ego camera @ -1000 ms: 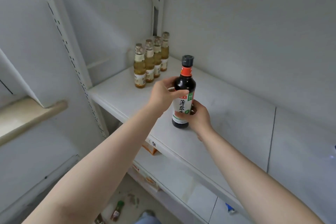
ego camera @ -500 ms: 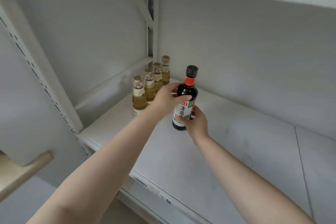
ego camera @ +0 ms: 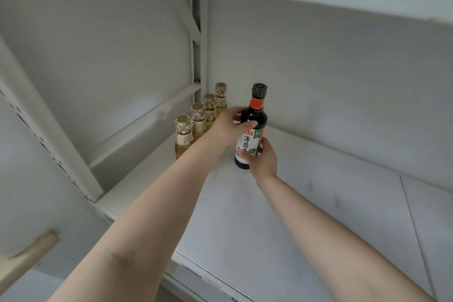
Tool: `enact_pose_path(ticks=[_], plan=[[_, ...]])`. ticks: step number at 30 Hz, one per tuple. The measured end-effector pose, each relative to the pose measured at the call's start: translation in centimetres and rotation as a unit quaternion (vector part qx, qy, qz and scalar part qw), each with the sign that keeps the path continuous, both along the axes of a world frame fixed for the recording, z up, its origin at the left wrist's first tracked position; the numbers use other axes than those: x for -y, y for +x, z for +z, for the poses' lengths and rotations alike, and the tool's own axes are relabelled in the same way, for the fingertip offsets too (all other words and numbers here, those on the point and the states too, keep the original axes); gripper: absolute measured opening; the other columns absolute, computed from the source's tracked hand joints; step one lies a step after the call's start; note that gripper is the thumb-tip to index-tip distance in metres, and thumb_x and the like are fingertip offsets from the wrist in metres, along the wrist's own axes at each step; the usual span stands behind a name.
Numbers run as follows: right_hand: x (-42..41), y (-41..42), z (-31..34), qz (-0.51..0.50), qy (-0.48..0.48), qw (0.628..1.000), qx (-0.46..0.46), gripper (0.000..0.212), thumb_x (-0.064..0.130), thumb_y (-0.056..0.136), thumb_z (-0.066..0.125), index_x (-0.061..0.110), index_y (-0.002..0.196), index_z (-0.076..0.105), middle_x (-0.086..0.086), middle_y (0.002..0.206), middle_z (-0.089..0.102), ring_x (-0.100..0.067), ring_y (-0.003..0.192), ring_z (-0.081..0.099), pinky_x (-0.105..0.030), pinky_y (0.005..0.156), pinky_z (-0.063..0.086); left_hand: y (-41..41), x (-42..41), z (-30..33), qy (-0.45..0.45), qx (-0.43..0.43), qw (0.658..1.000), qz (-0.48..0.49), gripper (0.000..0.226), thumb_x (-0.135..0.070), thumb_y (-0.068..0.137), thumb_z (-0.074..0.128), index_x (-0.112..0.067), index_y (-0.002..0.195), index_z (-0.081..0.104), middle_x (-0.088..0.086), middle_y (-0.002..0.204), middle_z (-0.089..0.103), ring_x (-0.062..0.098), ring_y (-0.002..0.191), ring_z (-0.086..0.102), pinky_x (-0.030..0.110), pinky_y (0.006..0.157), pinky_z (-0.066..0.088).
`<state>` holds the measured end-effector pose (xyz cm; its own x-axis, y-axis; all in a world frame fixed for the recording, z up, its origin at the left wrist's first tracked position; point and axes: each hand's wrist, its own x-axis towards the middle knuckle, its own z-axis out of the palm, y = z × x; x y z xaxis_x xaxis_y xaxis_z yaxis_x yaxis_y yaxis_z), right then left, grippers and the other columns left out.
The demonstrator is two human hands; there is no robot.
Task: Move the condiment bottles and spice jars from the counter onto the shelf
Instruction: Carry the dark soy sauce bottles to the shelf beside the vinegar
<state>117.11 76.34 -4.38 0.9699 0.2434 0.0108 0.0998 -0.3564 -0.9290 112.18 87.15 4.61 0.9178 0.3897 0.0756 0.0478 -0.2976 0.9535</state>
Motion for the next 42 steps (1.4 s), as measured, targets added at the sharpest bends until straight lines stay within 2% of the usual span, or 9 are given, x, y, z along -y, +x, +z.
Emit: enact_pose_path(ticks=[8,12,14,17,21,25,28,34,42], plan=[[0.3,0.0,0.3,0.023,-0.032,0.999,0.002,0.058,0.029,0.077,0.076,0.020,0.128,0.049,0.000,0.122,0.064,-0.023,0.112,0.060,-0.032,0.087,0.048,0.0,0.2,-0.2,-0.029,-0.016,0.999,-0.021,0.052,-0.020,0.089,0.065,-0.014,0.138,0.048,0.007,0.130,0.059,0.019,0.116,0.055,0.038,0.101,0.045],[1.3,-0.2,0.6,0.036,-0.059,0.998,-0.013,0.080,0.029,0.077,0.077,0.020,0.144,0.034,-0.005,0.138,0.053,-0.025,0.125,0.052,-0.035,0.097,0.045,-0.2,0.6,-1.8,-0.044,-0.077,0.996,-0.013,0.090,-0.052,0.078,0.064,-0.021,0.151,0.023,0.009,0.144,0.048,0.024,0.131,0.047,0.045,0.110,0.037],[2.4,-0.5,0.8,0.031,-0.077,0.996,-0.029,0.085,0.029,0.079,0.076,0.020,0.148,0.027,-0.008,0.144,0.047,-0.025,0.130,0.047,-0.036,0.102,0.042,-1.3,1.5,-2.2,-0.059,-0.103,0.993,0.007,0.086,-0.053,0.086,0.058,-0.022,0.153,0.015,0.010,0.151,0.039,0.028,0.138,0.038,0.049,0.114,0.031],[5.1,-1.4,0.9,0.024,-0.101,0.994,-0.020,0.078,0.025,0.080,0.074,0.019,0.146,0.033,-0.008,0.145,0.045,-0.023,0.129,0.047,-0.029,0.095,0.044,-3.2,3.0,-3.4,-0.077,-0.119,0.988,0.056,0.065,-0.037,0.097,0.050,-0.014,0.151,0.023,0.008,0.151,0.039,0.028,0.139,0.036,0.037,0.109,0.030],[10.9,-3.7,0.6,0.010,-0.145,0.989,0.016,0.060,0.021,0.082,0.071,0.014,0.136,0.046,-0.008,0.137,0.051,-0.021,0.128,0.048,-0.021,0.095,0.035,-5.6,6.2,-5.7,-0.059,-0.112,0.985,0.117,0.039,-0.014,0.093,0.053,-0.007,0.132,0.051,0.014,0.124,0.060,0.029,0.108,0.055,0.028,0.084,0.038],[19.2,-6.8,0.2,-0.045,-0.173,0.983,0.033,0.053,0.021,0.081,0.070,0.015,0.131,0.052,-0.008,0.132,0.054,-0.021,0.125,0.049,-0.024,0.096,0.036,-6.9,13.1,-6.6,-0.031,-0.114,0.993,0.030,0.041,-0.008,0.090,0.054,-0.011,0.131,0.053,0.008,0.118,0.062,0.024,0.103,0.055,0.028,0.086,0.041],[26.9,-10.2,0.2,-0.102,-0.194,0.975,0.037,0.053,0.024,0.081,0.070,0.017,0.131,0.052,-0.006,0.131,0.055,-0.022,0.124,0.050,-0.030,0.097,0.041,-7.9,20.3,-6.4,0.078,-0.085,0.990,-0.082,0.044,-0.010,0.090,0.057,-0.015,0.133,0.053,0.004,0.126,0.060,0.021,0.114,0.055,0.026,0.092,0.040],[44.3,-22.1,-0.1,-0.246,-0.253,0.935,0.033,0.053,0.025,0.080,0.070,0.019,0.129,0.053,-0.008,0.128,0.056,-0.026,0.119,0.051,-0.037,0.101,0.043,-12.3,36.7,-6.1,0.274,0.005,0.903,-0.332,0.045,-0.012,0.089,0.060,-0.017,0.134,0.053,0.005,0.133,0.056,0.022,0.121,0.054,0.019,0.095,0.034],[61.3,-43.1,-2.0,-0.425,-0.306,0.850,-0.061,0.053,0.026,0.085,0.064,0.021,0.135,0.048,-0.006,0.131,0.052,-0.026,0.122,0.049,-0.037,0.097,0.045,-25.0,58.7,-8.4,0.304,0.102,0.756,-0.571,0.049,-0.013,0.088,0.060,-0.019,0.135,0.052,0.006,0.136,0.055,0.024,0.124,0.051,0.035,0.102,0.042]])
